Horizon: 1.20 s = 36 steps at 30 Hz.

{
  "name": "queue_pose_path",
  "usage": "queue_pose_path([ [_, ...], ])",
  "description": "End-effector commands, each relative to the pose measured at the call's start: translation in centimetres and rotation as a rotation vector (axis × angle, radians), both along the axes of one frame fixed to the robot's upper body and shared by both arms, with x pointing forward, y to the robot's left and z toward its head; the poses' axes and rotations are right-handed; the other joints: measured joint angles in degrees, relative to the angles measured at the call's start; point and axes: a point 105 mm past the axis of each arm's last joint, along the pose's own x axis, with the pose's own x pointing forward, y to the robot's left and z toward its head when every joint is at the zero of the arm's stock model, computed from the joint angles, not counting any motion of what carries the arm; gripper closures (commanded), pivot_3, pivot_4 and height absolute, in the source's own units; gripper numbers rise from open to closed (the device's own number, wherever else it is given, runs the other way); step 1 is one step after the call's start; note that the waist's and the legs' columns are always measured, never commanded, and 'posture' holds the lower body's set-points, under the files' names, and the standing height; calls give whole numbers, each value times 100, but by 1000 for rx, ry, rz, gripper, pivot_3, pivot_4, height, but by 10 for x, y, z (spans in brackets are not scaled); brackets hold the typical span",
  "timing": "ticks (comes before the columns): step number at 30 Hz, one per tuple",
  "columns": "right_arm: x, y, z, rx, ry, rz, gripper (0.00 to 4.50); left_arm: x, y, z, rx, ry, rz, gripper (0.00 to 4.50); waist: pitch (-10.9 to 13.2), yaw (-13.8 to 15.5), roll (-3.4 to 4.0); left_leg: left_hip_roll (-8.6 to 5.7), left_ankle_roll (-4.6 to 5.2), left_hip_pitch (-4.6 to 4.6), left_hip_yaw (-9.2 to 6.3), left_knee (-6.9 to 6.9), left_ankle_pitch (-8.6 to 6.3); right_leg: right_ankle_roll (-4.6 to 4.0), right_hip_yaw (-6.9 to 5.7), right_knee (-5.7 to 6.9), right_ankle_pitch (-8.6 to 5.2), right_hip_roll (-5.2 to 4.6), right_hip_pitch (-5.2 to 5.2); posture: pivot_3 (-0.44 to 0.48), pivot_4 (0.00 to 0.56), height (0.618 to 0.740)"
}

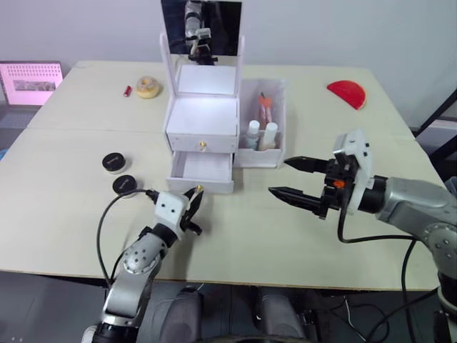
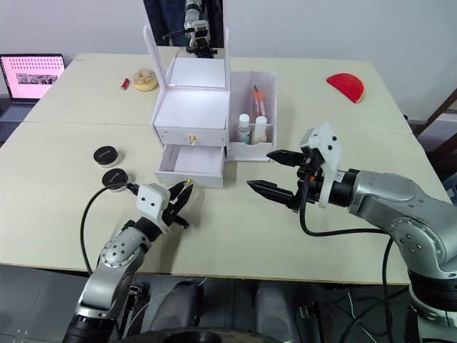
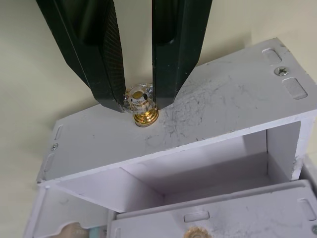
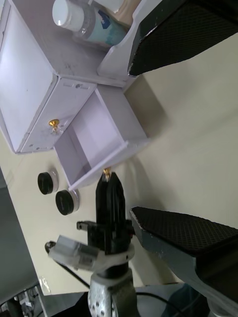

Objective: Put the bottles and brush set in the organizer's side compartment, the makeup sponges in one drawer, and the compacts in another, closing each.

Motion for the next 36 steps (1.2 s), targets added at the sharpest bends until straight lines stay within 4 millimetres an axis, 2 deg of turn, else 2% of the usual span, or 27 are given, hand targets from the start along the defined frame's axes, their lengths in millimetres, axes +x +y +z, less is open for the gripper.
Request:
queue_pose_path([
  [1, 0, 0, 8, 0, -45, 3, 0, -9, 5, 10, 2, -21, -20, 4252, 3, 5, 5, 0, 4, -3, 0, -1, -2, 0, 0, -3, 0, 0, -2, 0, 150, 740],
  [6, -1, -1, 8, 2, -48, -3, 0, -11, 17, 7, -2, 10, 16, 4252, 3, -3, 9, 0, 7, -32, 0, -1, -4, -3, 0, -10, 2, 0, -20, 0, 150, 740],
  [9, -2, -1, 8, 1, -46, -2, 0, -14, 11, 6, -4, 16, -14, 4252, -3, -5, 19, 0, 8, -51, 1, -1, -3, -27, 0, -9, 19, 1, -42, 0, 150, 740],
  [14, -2, -1, 7, 2, -44, -6, 0, -14, -8, 7, -21, 2, -88, 4252, -5, 6, 23, 0, 8, -67, 1, 1, -3, -29, 0, -7, 21, 2, -58, 0, 150, 740],
  [18, -3, -1, 8, 2, -43, -8, 0, -11, -14, 6, -21, 3, -118, 4252, -5, 26, 24, -1, 8, -75, 0, 11, -3, -29, -1, -8, 21, 2, -58, 0, 150, 740],
  [36, -3, -3, 7, 6, -34, -21, 0, -14, -10, 2, -6, 16, -112, 4252, -6, 12, 25, -1, 8, -76, 1, 17, -3, -31, 0, -7, 23, 2, -58, 0, 150, 740],
])
